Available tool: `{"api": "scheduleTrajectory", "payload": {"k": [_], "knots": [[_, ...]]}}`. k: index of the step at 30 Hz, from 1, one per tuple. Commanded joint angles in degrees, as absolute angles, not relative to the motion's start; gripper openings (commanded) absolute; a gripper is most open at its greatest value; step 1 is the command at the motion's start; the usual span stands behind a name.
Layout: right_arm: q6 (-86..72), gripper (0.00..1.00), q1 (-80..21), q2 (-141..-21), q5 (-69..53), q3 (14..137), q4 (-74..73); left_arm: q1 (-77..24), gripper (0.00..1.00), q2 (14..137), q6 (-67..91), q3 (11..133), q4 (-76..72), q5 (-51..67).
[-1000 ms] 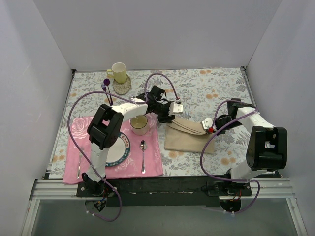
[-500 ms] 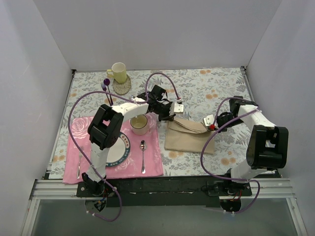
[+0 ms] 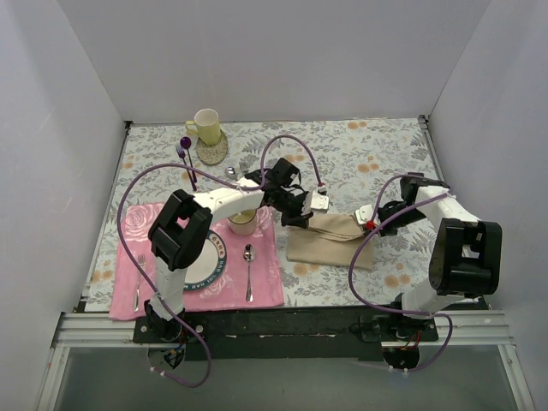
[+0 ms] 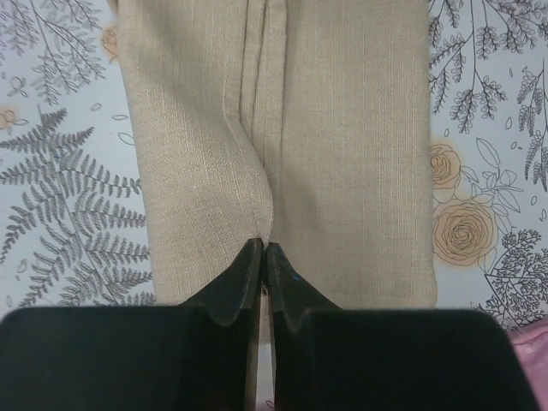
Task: Fold the napkin into a case and place the utensils inside
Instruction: Fold the lower triangle-folded napkin at the center of the board.
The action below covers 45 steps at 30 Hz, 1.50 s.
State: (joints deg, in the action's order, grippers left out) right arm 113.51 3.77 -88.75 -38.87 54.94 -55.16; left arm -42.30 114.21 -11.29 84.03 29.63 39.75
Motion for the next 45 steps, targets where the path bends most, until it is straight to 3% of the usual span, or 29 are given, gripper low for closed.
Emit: {"api": "scheduleTrajectory", "payload": {"k": [1,13,14,15,17,20,25,32,37,45], "knots": [[130.43,0.01,4.83,-86.75,-38.41,54.05,-57.04,-42.45,0.00,110.83,-10.46,81.39,30.94,37.89],[130.87,0.01,6.68,-86.13,-38.93,51.33,-54.93,-42.36,0.00,113.20,-9.41,80.07,26.54,32.69],[130.87,0.07,6.68,-85.70,-38.94,50.98,-54.84,-42.36,0.00,113.46,-9.06,80.59,26.46,32.87],[130.78,0.25,6.68,-85.61,-38.85,50.54,-54.58,-42.36,0.00,113.90,-8.62,80.86,26.46,32.78],[129.47,0.40,6.68,-84.99,-38.50,50.62,-54.41,-42.36,0.00,114.34,-8.09,81.47,26.63,32.87],[125.52,0.49,7.12,-84.82,-38.58,52.81,-55.54,-42.45,0.00,114.70,-8.00,81.56,26.81,33.40],[119.02,0.75,8.08,-84.46,-40.95,59.31,-63.87,-42.45,0.00,115.13,-6.95,81.74,27.07,33.66],[97.98,0.74,8.17,-85.15,-47.27,64.85,-64.96,-42.45,0.00,115.22,-6.94,80.95,27.07,33.75],[79.48,0.58,7.91,-91.84,-50.71,71.18,-63.72,-42.45,0.00,115.14,-6.59,81.12,27.07,34.01],[62.85,0.54,6.42,-93.60,-47.03,65.83,-50.81,-42.45,0.00,115.49,-5.89,81.39,27.07,34.01]]}}
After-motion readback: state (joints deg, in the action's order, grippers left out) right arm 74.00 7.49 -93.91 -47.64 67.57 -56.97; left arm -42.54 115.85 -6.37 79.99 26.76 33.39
